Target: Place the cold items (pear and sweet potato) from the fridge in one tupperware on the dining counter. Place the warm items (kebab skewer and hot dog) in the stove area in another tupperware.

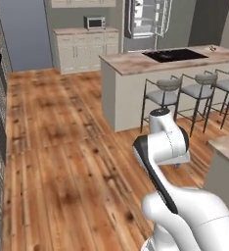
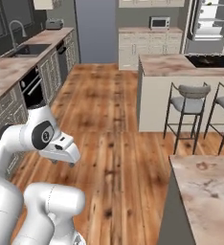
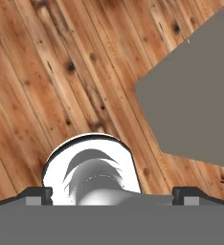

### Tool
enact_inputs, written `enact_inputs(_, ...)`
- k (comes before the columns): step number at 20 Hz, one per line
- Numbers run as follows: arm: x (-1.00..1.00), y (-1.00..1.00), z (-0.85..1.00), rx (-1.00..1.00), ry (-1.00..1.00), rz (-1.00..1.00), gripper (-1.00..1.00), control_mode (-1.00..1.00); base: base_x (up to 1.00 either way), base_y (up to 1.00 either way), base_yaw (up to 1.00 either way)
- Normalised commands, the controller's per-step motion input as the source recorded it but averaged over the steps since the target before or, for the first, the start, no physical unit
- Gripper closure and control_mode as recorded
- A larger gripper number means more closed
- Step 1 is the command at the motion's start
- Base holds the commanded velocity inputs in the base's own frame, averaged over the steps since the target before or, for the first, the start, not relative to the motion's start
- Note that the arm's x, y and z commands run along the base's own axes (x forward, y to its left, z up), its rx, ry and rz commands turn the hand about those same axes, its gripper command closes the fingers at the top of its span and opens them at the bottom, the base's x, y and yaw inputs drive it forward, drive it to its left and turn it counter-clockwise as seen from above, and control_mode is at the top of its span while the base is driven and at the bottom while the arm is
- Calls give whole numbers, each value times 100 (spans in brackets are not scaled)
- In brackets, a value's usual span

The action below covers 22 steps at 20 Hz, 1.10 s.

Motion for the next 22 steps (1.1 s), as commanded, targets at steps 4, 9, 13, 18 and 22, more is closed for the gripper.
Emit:
enact_inputs(4, 0, 0, 0, 0, 0, 0, -100, 100, 100, 34, -4)
enact_inputs(9, 0, 0, 0, 0, 0, 0, -100, 100, 100, 32, -6)
enact_inputs(13, 0, 0, 0, 0, 0, 0, -100, 100, 100, 39, -10)
enact_inputs(18, 0, 0, 0, 0, 0, 0, -100, 100, 100, 57, -16)
enact_inputs(22, 0, 0, 0, 0, 0, 0, -100, 100, 100, 68, -16)
